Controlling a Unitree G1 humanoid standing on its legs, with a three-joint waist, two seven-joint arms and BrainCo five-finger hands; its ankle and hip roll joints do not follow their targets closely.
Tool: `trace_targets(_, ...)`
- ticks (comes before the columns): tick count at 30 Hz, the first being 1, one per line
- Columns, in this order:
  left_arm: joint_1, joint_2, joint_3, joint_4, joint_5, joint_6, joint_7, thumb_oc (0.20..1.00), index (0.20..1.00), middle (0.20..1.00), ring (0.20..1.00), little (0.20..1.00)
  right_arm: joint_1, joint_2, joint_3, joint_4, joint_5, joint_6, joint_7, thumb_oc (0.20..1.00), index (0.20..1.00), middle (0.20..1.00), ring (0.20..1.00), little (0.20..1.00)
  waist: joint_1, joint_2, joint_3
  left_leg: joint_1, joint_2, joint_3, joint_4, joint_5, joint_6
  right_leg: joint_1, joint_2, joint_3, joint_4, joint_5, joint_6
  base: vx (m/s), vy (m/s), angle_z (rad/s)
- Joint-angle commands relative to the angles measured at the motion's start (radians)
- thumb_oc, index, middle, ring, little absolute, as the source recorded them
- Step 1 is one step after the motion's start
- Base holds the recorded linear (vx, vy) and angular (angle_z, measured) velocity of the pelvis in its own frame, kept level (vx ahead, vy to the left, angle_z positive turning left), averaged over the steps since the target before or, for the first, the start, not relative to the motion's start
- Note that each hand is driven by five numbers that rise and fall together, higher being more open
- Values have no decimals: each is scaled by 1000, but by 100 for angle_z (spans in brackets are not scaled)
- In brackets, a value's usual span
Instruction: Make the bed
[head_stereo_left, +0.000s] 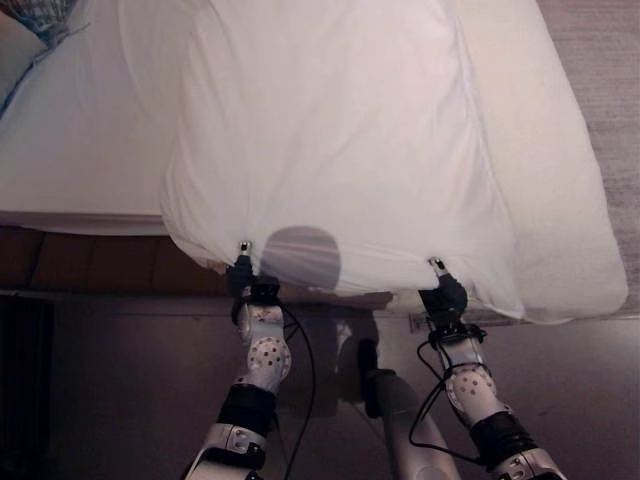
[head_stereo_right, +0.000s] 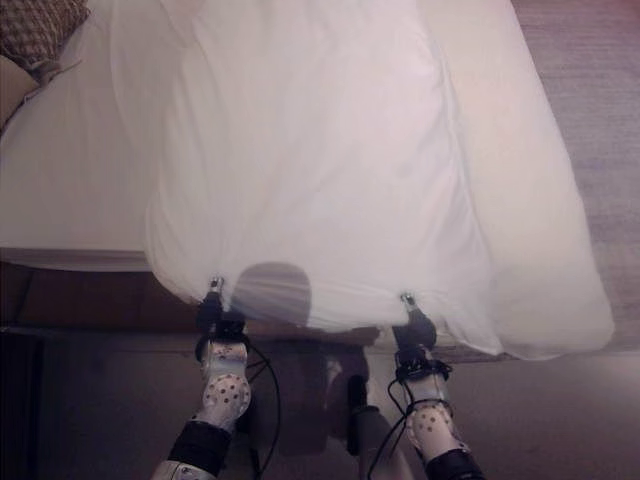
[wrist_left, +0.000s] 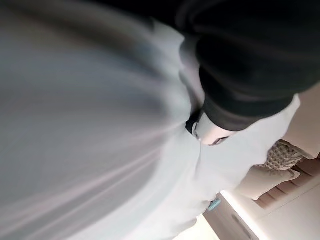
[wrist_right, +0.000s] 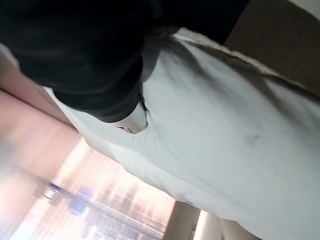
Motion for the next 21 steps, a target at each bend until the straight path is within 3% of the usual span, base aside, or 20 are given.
trace_targets(1,128,133,115,-59,42,-89,14,200,200,200,200,200,68,-22,-74,-52,34,-66,29,200,200,200,200,200,2,-16,-53,-26,-58,70,58,-59,82,159,-189,90,-410,342,118,17,730,48)
trace_targets(2,149,148,120,-59,87,-66,6,200,200,200,200,200,63,-25,-80,-35,8,-56,36,200,200,200,200,200,18,-21,-56,-24,-55,107,79,-83,87,163,-194,-21,-444,333,117,-53,662,-9)
trace_targets(3,160,150,119,-64,87,-73,2,200,200,200,200,200,59,-31,-75,-32,4,-57,33,200,200,200,200,200,17,-20,-51,-22,-79,116,76,-81,103,162,-138,-29,-393,259,94,-79,555,-76)
trace_targets(6,140,127,138,-34,51,-96,29,200,200,200,200,200,36,-26,-65,13,12,-66,24,200,200,200,200,200,12,-21,-58,36,-129,156,-31,-44,113,138,18,-43,-314,134,57,-33,455,-70)
trace_targets(8,150,118,136,-33,65,-80,27,200,200,200,200,200,38,-12,-65,34,42,-72,38,200,200,200,200,200,15,-25,-63,75,-163,158,-104,-15,115,149,116,-29,-294,96,35,21,285,-35)
trace_targets(10,163,102,132,-29,53,-76,27,200,200,200,200,200,46,-6,-61,58,46,-73,44,200,200,200,200,200,18,-32,-76,80,-188,160,-142,2,119,164,171,-24,-314,90,19,16,138,-5)
trace_targets(14,169,89,118,-3,44,-57,29,200,200,200,200,200,63,-26,-45,81,12,-65,45,200,200,200,200,200,15,-21,-87,84,-213,136,-172,14,136,164,223,48,-314,85,2,9,14,4)
trace_targets(19,165,57,122,19,28,-61,41,200,200,200,200,200,66,-50,-46,131,-28,-60,27,200,200,200,200,200,16,14,-95,62,-211,136,-163,22,126,178,196,37,-365,106,8,-1,-48,12)
trace_targets(21,160,52,124,33,24,-69,40,200,200,200,200,200,69,-55,-46,149,-41,-53,22,200,200,200,200,200,15,10,-87,44,-208,135,-98,18,112,193,188,24,-370,98,0,-9,-124,19)
